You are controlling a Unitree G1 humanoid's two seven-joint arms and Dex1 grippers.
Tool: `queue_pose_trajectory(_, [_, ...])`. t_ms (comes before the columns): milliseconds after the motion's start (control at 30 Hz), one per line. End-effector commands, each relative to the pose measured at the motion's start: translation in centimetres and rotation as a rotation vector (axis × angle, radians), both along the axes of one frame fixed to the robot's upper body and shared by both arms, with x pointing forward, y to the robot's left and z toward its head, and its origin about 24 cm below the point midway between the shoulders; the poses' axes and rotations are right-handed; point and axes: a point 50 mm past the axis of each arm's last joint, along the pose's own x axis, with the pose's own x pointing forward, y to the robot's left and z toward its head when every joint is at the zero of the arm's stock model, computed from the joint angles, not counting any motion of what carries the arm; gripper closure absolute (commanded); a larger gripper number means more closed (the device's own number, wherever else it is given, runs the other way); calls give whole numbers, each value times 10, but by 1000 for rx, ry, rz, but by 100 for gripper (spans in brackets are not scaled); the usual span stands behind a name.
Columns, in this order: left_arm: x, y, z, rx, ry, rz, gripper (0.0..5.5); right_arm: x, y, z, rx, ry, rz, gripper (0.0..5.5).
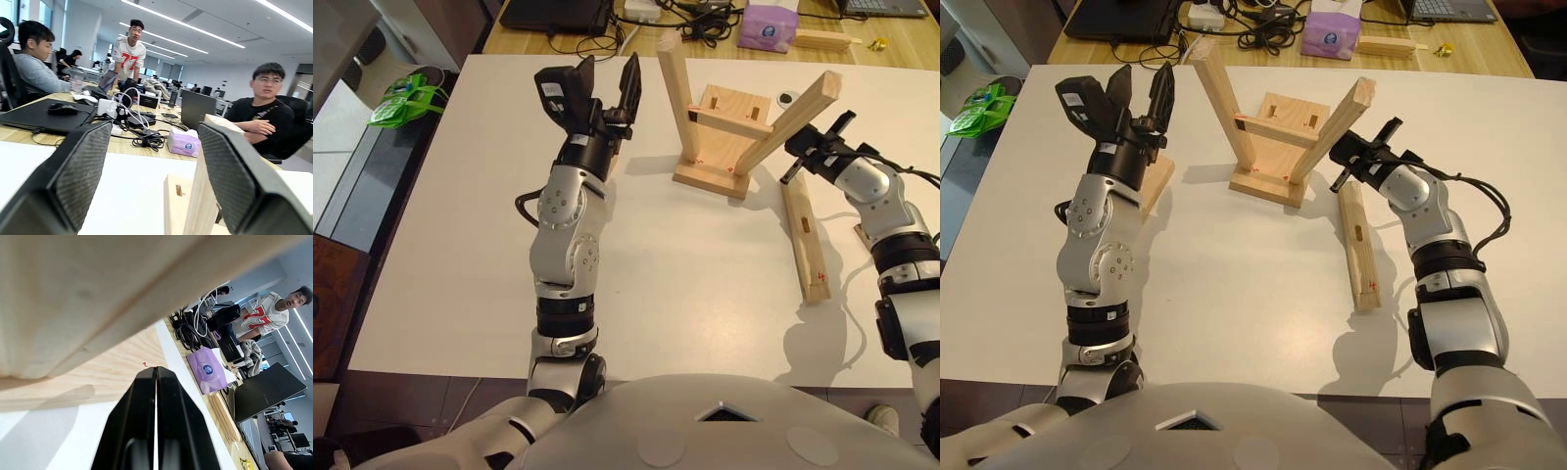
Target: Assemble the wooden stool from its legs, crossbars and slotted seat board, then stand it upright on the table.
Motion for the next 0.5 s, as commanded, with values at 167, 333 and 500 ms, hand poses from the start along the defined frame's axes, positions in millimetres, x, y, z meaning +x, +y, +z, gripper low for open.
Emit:
queue_pose_trajectory(167, [8,26,-1,1,11,195,224,-10,25,-9,5,34,140,550])
queue_pose_trajectory(333, [8,30,0,1,12,230,224,-23,48,-9,-16,31,268,550])
queue_pose_trajectory(500, [8,29,3,6,-1,219,224,-38,85,-2,14,24,410,550])
